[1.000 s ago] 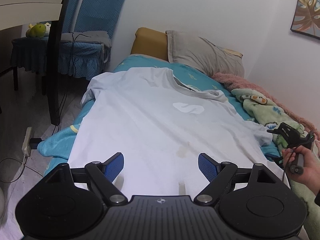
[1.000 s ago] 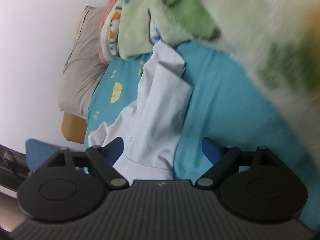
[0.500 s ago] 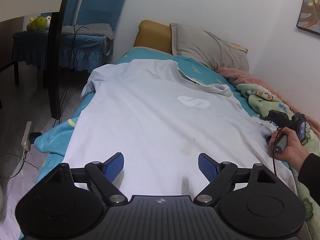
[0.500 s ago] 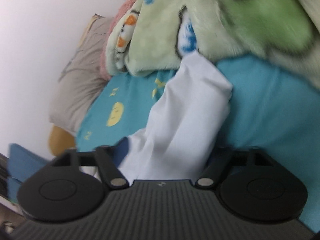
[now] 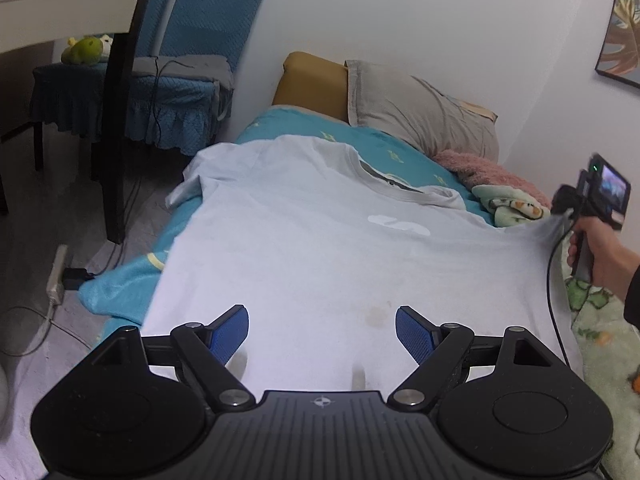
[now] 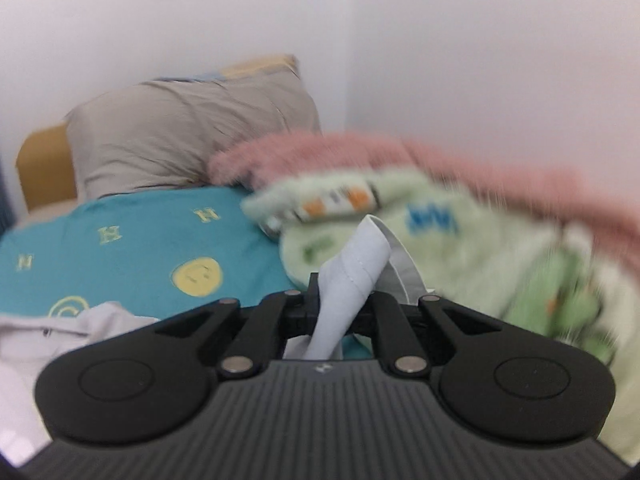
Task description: Fold clothes
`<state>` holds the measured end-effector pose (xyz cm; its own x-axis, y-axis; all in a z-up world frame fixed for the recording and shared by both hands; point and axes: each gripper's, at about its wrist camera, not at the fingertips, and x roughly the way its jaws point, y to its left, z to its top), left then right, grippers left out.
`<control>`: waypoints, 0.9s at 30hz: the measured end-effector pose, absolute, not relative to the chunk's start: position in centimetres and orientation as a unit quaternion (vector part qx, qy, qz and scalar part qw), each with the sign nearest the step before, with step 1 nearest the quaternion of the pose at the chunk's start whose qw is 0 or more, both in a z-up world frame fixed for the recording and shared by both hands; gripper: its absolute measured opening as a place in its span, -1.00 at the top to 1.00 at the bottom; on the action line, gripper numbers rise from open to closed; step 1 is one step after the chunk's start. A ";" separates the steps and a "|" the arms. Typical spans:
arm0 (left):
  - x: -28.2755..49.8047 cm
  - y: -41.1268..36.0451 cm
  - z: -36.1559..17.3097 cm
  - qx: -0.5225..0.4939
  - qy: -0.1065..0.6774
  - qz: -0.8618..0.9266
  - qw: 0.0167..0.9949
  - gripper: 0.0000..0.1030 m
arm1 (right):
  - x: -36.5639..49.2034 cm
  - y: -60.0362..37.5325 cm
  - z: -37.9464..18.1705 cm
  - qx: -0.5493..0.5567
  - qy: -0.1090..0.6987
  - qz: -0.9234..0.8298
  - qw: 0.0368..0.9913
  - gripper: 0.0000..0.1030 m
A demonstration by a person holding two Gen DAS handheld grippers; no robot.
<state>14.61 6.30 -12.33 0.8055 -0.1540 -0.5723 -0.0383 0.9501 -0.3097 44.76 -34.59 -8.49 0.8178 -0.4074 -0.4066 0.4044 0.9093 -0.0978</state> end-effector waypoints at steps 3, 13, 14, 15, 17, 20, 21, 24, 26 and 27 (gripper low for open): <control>14.2 7.4 -11.8 -0.156 0.308 -0.019 0.938 -0.61 | 45.5 -27.9 -7.8 -0.104 0.193 -0.198 0.955 0.83; 14.5 11.2 -12.8 -0.163 0.328 0.027 0.930 -0.61 | 46.2 -7.2 -17.4 -0.335 0.202 -0.049 0.919 0.82; 14.7 11.4 -13.1 -0.164 0.330 0.030 0.929 -0.61 | 46.2 -6.3 -18.1 -0.340 0.209 -0.041 0.916 0.81; 15.0 11.5 -13.4 -0.164 0.333 0.030 0.928 -0.61 | 46.5 -6.0 -18.7 -0.338 0.215 -0.036 0.916 0.80; 15.5 11.7 -13.9 -0.165 0.339 0.030 0.926 -0.61 | 46.6 -6.2 -18.9 -0.311 0.223 -0.019 0.924 0.78; 16.0 11.4 -14.7 -0.162 0.345 0.024 0.924 -0.61 | 46.3 -7.9 -17.7 -0.236 0.247 0.032 0.939 -0.29; 16.2 11.1 -15.0 -0.159 0.348 0.021 0.924 -0.61 | 45.9 -8.5 -17.1 -0.216 0.247 0.042 0.944 -0.69; 16.7 10.4 -15.3 -0.144 0.351 0.011 0.925 -0.61 | 42.9 -10.1 -14.4 -0.146 0.248 0.072 0.955 -0.73; 16.8 9.9 -15.2 -0.135 0.351 0.006 0.926 -0.61 | 40.4 -11.6 -12.4 -0.092 0.251 0.084 0.960 -0.73; 16.7 9.7 -15.1 -0.133 0.350 0.004 0.927 -0.61 | 38.8 -12.5 -11.4 -0.064 0.253 0.087 0.961 -0.73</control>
